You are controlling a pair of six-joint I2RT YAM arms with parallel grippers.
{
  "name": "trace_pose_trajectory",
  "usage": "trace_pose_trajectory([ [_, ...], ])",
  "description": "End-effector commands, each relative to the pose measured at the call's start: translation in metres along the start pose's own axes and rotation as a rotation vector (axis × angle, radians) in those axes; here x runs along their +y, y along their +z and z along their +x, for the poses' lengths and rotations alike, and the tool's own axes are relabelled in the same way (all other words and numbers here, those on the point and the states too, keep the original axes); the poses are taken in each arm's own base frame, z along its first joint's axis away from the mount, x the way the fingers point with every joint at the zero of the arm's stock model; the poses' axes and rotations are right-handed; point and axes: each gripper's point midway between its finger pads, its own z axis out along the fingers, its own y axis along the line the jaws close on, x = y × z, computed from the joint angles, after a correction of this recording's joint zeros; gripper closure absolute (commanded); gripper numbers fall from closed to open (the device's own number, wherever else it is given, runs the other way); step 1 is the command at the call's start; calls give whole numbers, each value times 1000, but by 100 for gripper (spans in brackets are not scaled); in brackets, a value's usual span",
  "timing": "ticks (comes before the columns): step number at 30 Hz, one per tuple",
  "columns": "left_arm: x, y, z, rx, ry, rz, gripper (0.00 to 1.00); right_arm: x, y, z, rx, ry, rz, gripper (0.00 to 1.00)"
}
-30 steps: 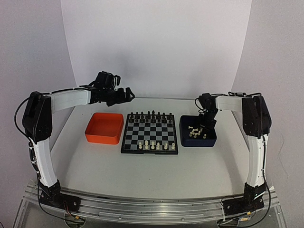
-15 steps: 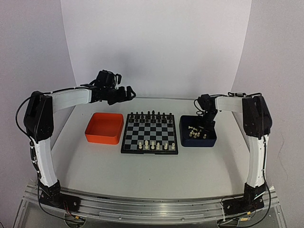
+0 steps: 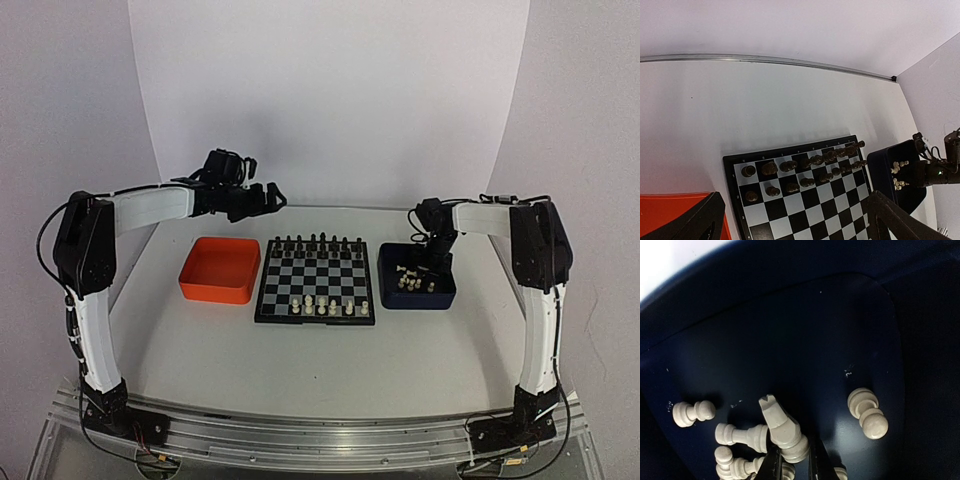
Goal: Set up the chess pieces on the board
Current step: Pick up the chess piece from the storage box.
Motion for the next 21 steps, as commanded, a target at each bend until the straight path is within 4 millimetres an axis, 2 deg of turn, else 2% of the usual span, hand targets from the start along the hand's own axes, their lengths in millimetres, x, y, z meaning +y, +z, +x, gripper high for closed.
trace_pose_trajectory([
  [1,-14,-9,-23,-56,31,48,0,5,-28,-18,-78,-106,2,98],
  [7,-23,-13,-27,-71,39,92,0,10,-51,-34,-148,-148,-9,100],
  [16,-33,-15,-31,-76,51,139,0,24,-68,-45,-199,-187,-73,100],
  [21,-54,-16,-31,-49,72,248,0,42,-96,-45,-257,-281,-192,100],
])
